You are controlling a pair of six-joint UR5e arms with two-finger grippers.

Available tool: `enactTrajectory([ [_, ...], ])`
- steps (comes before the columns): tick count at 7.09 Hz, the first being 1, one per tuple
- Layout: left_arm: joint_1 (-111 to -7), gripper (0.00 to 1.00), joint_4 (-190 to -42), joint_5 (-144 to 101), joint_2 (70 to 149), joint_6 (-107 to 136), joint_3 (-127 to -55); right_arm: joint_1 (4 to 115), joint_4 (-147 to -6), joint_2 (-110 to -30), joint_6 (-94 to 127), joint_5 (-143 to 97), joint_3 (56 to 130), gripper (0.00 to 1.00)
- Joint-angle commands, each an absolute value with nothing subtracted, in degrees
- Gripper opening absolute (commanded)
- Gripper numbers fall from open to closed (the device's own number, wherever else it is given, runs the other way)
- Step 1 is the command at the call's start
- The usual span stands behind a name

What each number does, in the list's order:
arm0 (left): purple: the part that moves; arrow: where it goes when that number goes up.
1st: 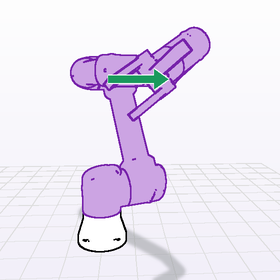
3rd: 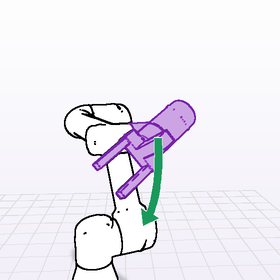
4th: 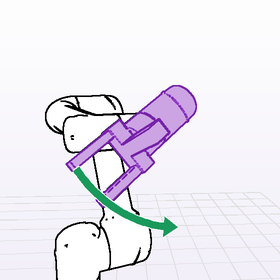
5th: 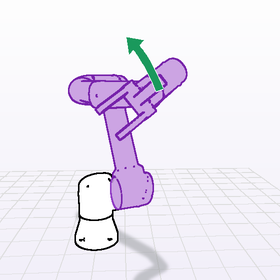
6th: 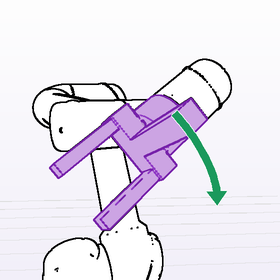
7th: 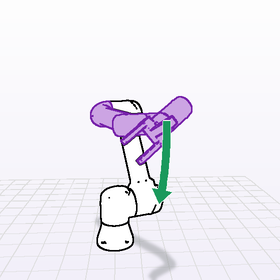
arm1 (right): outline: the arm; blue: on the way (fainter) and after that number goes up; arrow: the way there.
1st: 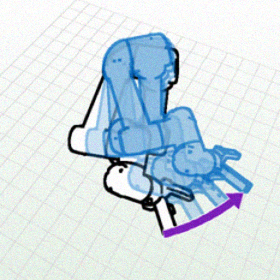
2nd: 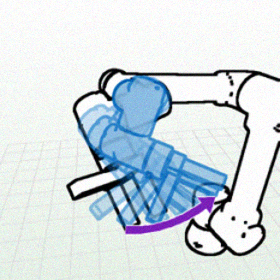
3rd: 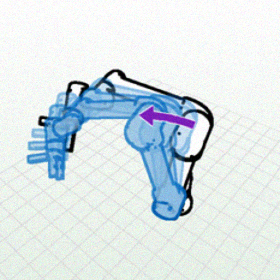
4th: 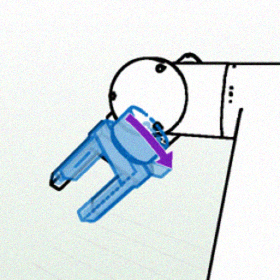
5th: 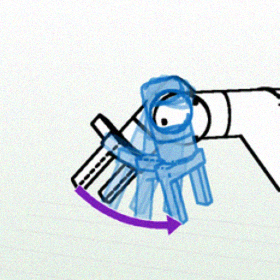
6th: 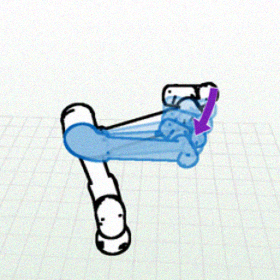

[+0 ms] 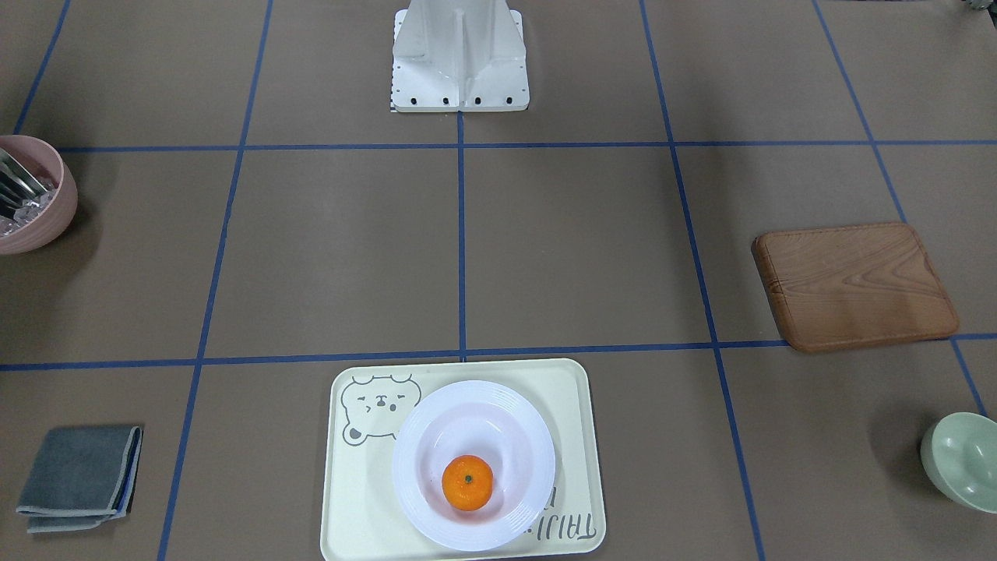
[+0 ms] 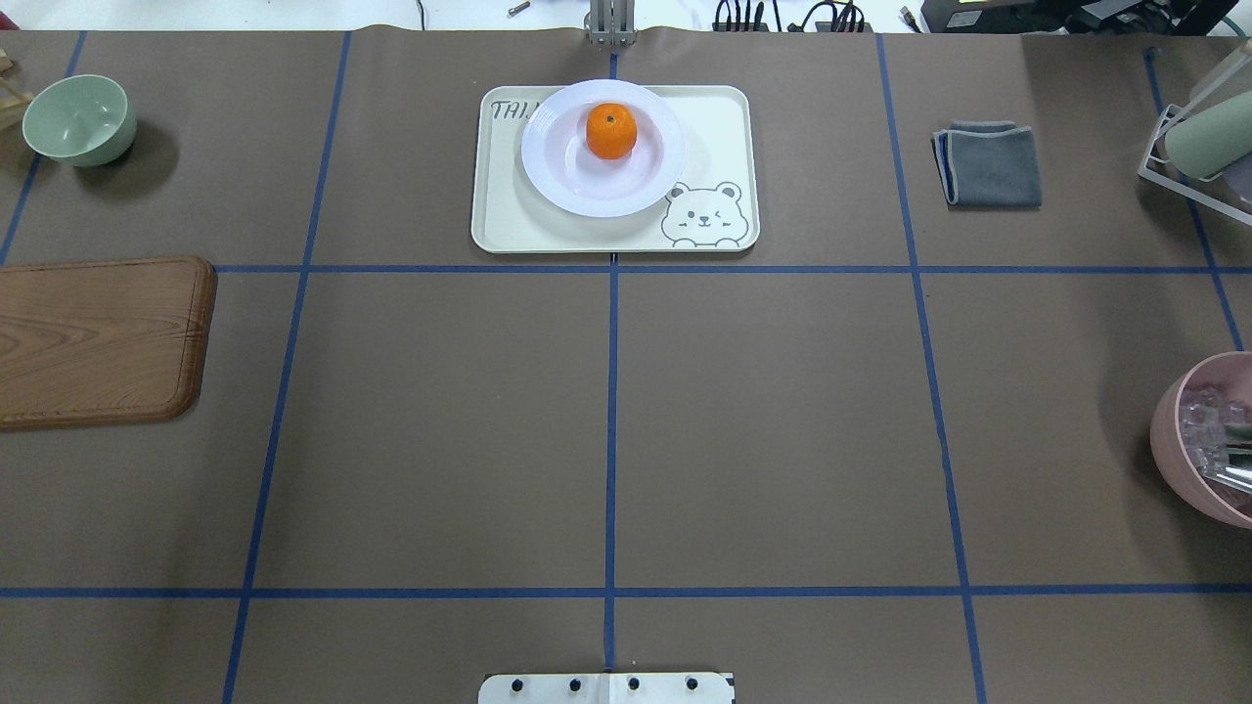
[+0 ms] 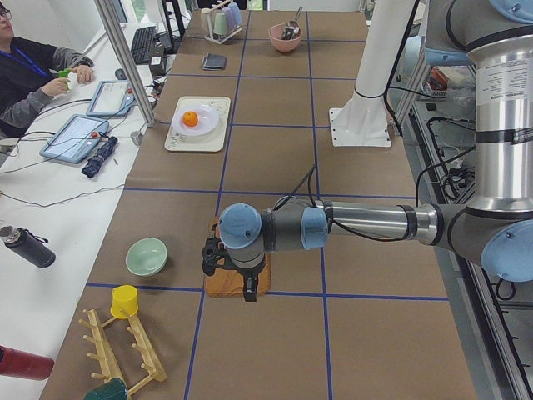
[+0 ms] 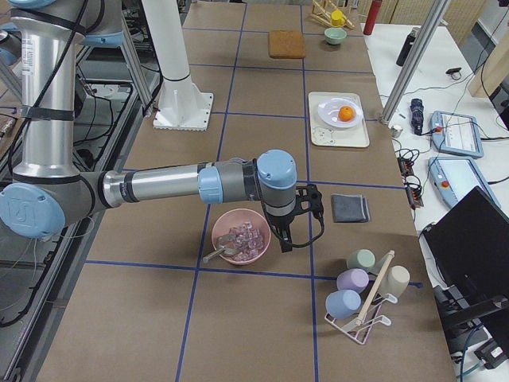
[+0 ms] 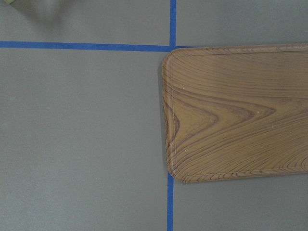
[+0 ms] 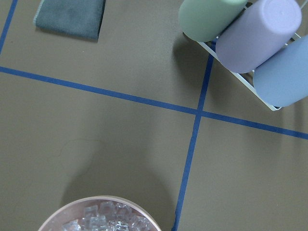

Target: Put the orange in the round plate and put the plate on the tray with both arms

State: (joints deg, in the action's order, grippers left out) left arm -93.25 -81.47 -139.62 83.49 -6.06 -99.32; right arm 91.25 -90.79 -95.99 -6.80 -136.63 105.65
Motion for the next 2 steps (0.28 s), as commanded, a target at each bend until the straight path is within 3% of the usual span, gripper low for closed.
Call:
enactTrajectory([
  [1,-93.16,0.99,-81.47,-139.66,83.5,-6.06,-99.32,91.14,-90.79,-95.98,-6.85,-136.41,105.73,1.0],
  [2,-93.16,0.99,-81.47,-139.66,83.5,-6.06,-99.32,91.06,-90.79,-95.98,-6.86,-135.54,105.73,1.0],
])
